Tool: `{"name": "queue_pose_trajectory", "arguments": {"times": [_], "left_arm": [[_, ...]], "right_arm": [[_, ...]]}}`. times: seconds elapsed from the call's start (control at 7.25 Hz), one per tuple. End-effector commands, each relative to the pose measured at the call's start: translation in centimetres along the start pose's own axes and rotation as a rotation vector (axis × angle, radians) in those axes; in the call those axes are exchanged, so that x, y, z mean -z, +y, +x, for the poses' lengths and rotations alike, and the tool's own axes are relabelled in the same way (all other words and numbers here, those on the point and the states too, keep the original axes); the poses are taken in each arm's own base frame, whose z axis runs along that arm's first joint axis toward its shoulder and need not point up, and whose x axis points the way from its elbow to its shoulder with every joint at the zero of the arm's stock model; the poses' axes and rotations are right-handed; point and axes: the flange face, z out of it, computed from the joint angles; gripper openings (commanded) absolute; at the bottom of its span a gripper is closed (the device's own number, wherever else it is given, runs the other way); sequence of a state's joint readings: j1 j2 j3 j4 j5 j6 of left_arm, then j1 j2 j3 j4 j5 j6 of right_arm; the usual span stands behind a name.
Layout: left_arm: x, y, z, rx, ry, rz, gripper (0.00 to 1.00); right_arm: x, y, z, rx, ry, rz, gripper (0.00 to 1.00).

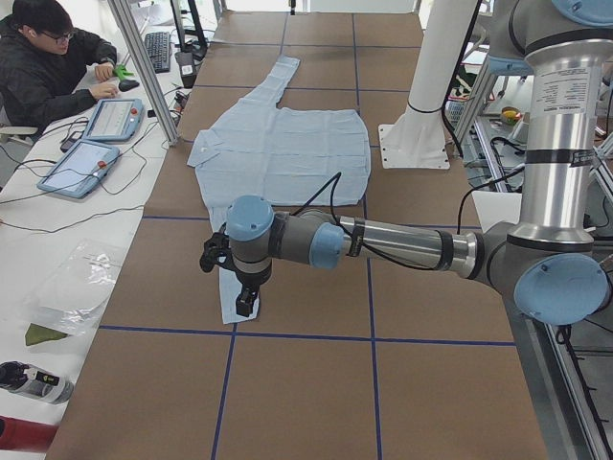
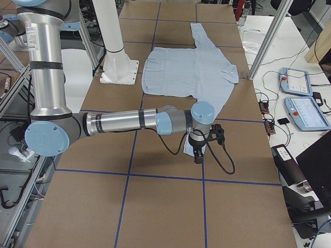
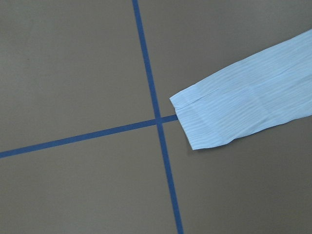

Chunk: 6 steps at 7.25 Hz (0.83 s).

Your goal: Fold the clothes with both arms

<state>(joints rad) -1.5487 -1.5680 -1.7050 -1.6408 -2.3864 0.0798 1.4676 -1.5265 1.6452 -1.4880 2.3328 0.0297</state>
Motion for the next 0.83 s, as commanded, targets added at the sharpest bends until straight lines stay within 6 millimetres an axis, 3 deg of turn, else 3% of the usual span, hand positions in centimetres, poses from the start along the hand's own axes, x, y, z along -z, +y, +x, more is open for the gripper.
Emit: {"name": "queue_pose_trajectory", "arguments": {"times": [0.0, 0.14, 0.28, 0.41, 0.69], "left_arm": [[-0.9, 0.1, -0.4, -0.025, 0.019, 0.017, 1.00], [-1.1, 0.6, -0.6, -0.058, 0.013, 0.049, 1.00], [-1.3, 1.5, -0.7, -0.079, 0.012, 0.072, 1.00], [-1.2, 1.5, -0.6, -0.092, 0.011, 0.082, 1.00], [-1.4, 1.5, -0.8, -0.085, 0.013, 0.078, 1.00]], "right_arm": [[-3.5, -0.5, 0.4, -0.017, -0.009, 0.026, 1.00], [-6.0, -0.7, -0.2, -0.032, -0.018, 0.029, 1.00], [-8.8, -1.8, -3.5, -0.037, -0.038, 0.022, 1.00], [-10.7, -3.4, -4.9, -0.026, -0.050, 0.016, 1.00], [-14.3, -5.8, -5.9, 0.016, -0.060, -0.004, 1.00]]}}
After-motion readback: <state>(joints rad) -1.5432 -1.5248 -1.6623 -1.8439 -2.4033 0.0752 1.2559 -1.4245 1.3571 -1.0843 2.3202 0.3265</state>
